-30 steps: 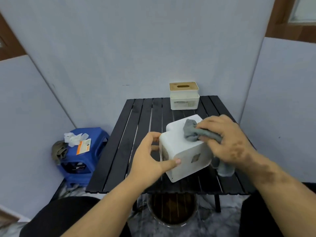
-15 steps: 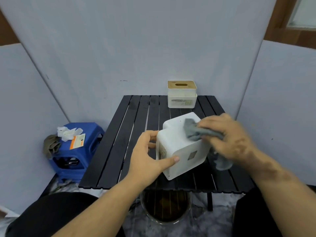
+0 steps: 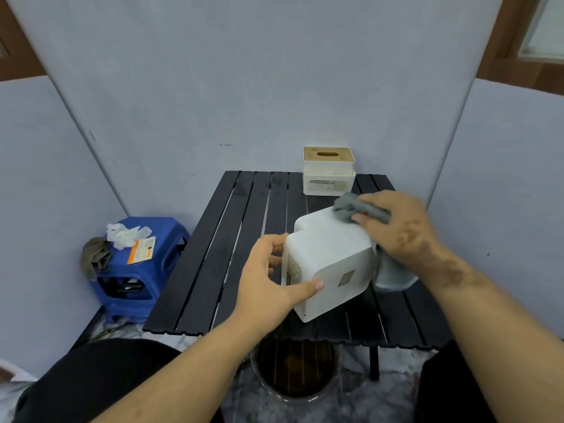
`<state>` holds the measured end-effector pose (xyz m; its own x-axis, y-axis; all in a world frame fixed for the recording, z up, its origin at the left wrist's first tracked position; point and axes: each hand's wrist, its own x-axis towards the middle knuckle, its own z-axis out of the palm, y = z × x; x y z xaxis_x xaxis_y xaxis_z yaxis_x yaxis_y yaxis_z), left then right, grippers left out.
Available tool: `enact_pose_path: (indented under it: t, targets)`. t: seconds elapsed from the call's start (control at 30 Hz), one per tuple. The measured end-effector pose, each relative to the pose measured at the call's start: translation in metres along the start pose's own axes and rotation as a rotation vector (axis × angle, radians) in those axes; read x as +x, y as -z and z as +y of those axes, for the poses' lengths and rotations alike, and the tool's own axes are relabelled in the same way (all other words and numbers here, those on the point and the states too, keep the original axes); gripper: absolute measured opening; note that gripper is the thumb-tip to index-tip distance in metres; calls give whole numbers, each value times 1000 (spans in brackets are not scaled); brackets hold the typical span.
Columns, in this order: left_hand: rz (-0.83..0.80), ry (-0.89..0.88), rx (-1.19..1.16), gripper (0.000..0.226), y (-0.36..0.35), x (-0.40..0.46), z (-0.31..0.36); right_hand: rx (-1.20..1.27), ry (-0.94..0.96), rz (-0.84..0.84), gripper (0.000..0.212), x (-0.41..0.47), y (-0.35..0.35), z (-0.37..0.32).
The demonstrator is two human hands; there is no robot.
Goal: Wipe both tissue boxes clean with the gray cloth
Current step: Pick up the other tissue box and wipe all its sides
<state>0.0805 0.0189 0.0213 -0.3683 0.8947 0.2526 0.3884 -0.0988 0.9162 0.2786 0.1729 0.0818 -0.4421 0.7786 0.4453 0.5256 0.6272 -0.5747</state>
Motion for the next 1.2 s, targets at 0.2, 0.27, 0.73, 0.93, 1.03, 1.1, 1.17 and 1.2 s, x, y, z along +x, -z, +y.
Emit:
enact_pose_path:
  t: [0.2,0.27,0.73,0.93,1.03,1.1,1.17,1.2]
  targets:
    - [14,-8,1,74,-4,-1,-3,-202,158,-2,27,-7,-39,-43]
    - [8,-19,18,71,-4,0,-3,-166,259,-57,23,-9,-43,-57]
    - [34,-77,86,63,-5,-6,3,-148,212,-67,23,-1,-49,-68]
    - [32,-82,89,69,-5,-9,0,57,-155,63,28,14,-16,-19]
    - [49,-110,95,71,-7,-11,-3,-96,-51,49,27,-2,-28,-33]
    - [50,-134,109,72,-7,-12,-6,-36,135,6,25,-20,-33,-53]
    - [48,-158,135,71,-6,-12,-8,43,243,-94,26,-29,-28,-58]
    - [46,-160,149,70,-6,-12,-8,72,234,-97,26,-27,-22,-51]
